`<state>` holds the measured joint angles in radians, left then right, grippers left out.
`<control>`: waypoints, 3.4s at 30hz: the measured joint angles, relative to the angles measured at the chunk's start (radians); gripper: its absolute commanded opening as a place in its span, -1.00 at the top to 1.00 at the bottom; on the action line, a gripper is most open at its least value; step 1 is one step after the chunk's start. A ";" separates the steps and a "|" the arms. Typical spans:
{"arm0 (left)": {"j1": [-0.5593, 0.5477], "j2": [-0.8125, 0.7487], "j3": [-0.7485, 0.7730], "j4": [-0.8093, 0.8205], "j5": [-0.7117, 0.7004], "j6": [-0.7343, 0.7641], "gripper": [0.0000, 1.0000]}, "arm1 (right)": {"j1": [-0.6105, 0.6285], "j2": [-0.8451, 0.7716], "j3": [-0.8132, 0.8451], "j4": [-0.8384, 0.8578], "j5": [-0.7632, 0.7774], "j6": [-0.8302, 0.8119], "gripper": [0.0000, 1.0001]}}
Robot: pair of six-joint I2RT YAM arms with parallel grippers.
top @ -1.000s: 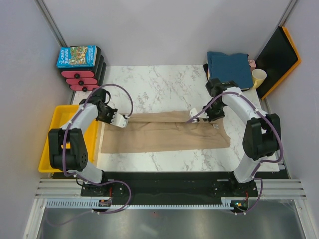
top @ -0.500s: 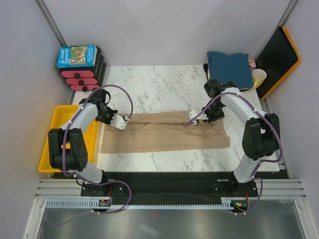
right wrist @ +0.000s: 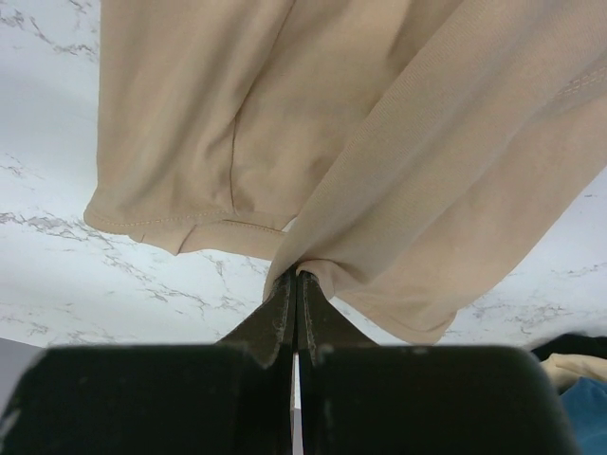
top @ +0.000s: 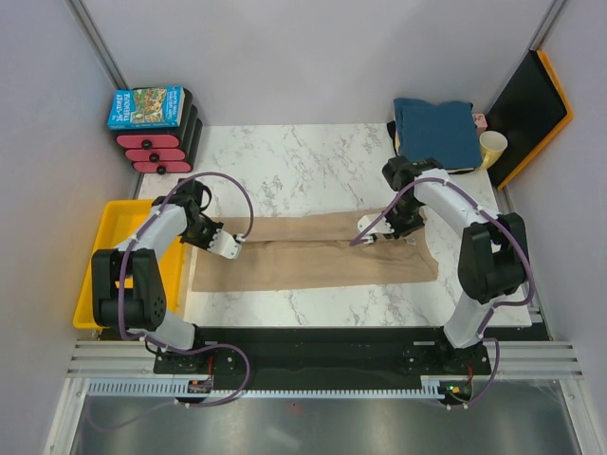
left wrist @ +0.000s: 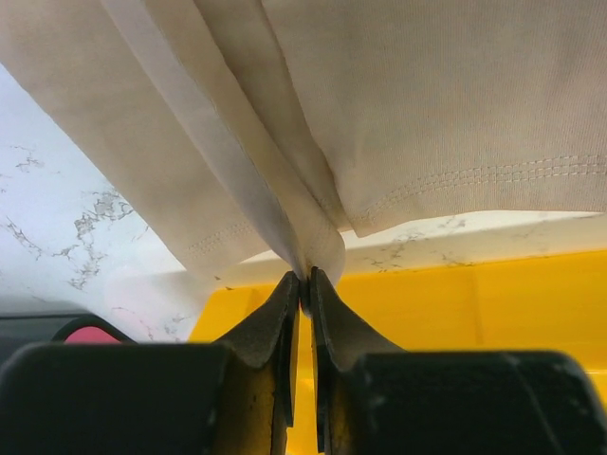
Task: Fold and stack the t-shirts
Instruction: Fold the other side of the tshirt into a rectangle, then rotate the tshirt 90 degrees
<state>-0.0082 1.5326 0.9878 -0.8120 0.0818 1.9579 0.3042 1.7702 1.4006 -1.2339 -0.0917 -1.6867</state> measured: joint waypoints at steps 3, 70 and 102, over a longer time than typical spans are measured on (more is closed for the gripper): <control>0.000 0.000 0.000 0.000 -0.003 0.000 0.63 | 0.008 0.002 0.000 -0.001 0.004 -0.005 1.00; -0.168 0.318 0.272 0.140 -0.031 -0.286 -0.16 | 0.129 -0.113 -0.066 -0.016 -0.029 0.025 0.88; -0.245 0.468 0.312 0.366 -0.326 -0.406 -0.10 | -0.030 0.243 0.036 0.390 0.040 0.239 1.00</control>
<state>-0.2535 2.0006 1.2995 -0.4458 -0.2440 1.5517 0.2741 2.0136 1.4368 -0.8440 -0.0517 -1.4475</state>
